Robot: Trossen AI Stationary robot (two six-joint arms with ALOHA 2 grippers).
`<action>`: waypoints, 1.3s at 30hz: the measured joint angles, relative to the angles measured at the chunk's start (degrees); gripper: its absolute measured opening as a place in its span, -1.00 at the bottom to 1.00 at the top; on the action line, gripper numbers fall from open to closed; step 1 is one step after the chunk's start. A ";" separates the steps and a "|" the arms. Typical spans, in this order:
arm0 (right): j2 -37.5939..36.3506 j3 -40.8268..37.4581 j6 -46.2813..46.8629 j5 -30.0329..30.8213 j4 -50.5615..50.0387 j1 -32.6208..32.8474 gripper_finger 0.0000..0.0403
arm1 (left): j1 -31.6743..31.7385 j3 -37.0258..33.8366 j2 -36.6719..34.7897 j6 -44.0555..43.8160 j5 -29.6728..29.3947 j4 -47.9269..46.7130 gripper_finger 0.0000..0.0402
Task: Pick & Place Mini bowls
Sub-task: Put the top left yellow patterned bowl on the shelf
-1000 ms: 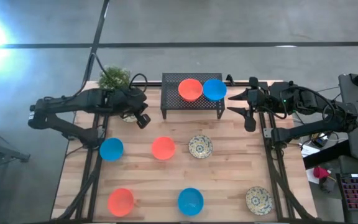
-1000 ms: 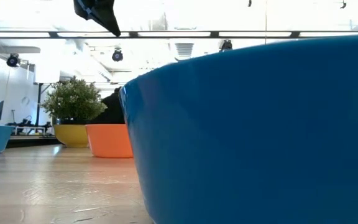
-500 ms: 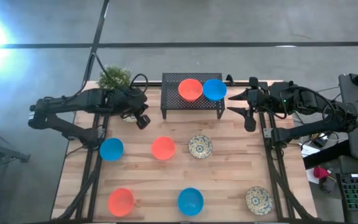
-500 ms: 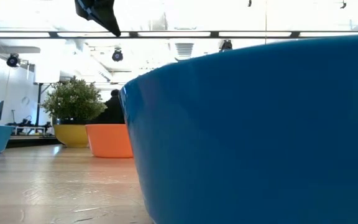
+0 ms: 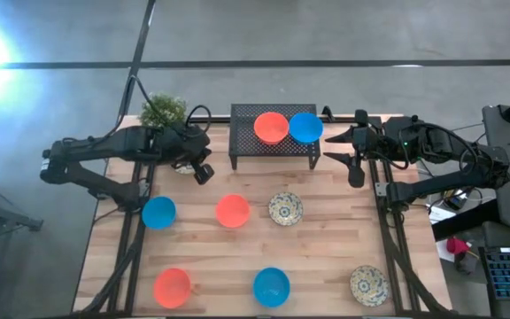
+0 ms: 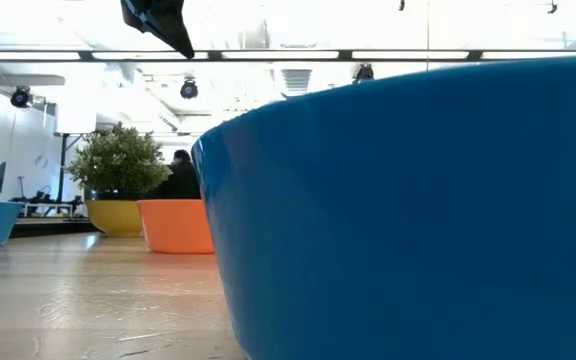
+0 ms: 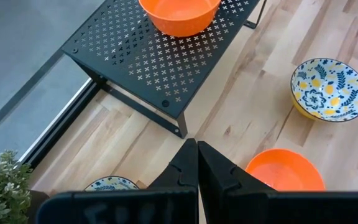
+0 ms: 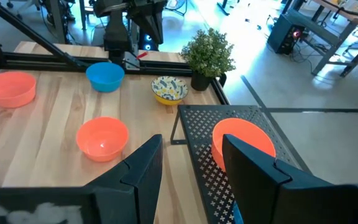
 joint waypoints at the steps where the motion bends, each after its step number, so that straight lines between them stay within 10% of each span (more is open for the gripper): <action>1: 0.00 0.00 -0.09 0.00 0.00 0.00 -0.20 | 0.00 0.00 0.01 -0.03 0.00 0.00 -1.00; 39: 0.00 0.00 -0.09 0.00 -0.02 0.02 -0.20 | 1.40 -3.63 0.06 -2.61 -0.78 -4.79 -1.00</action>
